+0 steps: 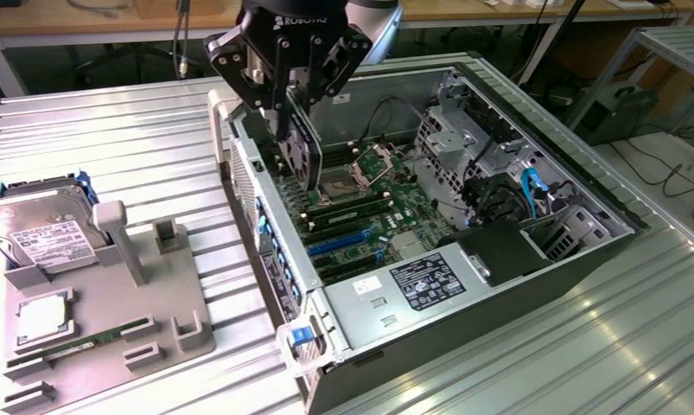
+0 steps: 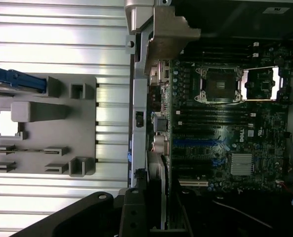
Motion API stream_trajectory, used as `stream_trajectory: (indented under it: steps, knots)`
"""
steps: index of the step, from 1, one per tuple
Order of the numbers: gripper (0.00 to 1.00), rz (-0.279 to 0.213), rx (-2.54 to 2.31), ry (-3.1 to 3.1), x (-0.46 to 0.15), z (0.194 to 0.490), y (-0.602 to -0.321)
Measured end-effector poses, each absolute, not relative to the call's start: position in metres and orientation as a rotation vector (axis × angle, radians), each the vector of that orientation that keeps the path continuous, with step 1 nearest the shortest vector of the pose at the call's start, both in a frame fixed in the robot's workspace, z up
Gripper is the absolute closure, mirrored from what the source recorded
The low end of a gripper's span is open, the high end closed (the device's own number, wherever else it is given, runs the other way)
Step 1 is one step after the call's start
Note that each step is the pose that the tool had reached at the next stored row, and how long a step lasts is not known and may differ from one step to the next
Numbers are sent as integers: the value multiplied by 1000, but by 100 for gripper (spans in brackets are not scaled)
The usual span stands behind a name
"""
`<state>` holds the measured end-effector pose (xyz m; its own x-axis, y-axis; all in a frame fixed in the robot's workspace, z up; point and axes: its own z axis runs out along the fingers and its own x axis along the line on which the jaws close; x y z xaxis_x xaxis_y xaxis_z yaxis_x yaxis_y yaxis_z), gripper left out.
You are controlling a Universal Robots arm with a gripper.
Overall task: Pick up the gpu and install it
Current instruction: 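Pick up the gpu and move the gpu toward the slot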
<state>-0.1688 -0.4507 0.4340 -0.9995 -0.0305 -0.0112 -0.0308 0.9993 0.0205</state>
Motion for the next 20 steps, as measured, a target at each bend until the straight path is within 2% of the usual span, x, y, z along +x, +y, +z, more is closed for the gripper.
stream_trajectory:
  steps: [20]
  knots:
    - [73,32,-48,3129,-153,434,-451]
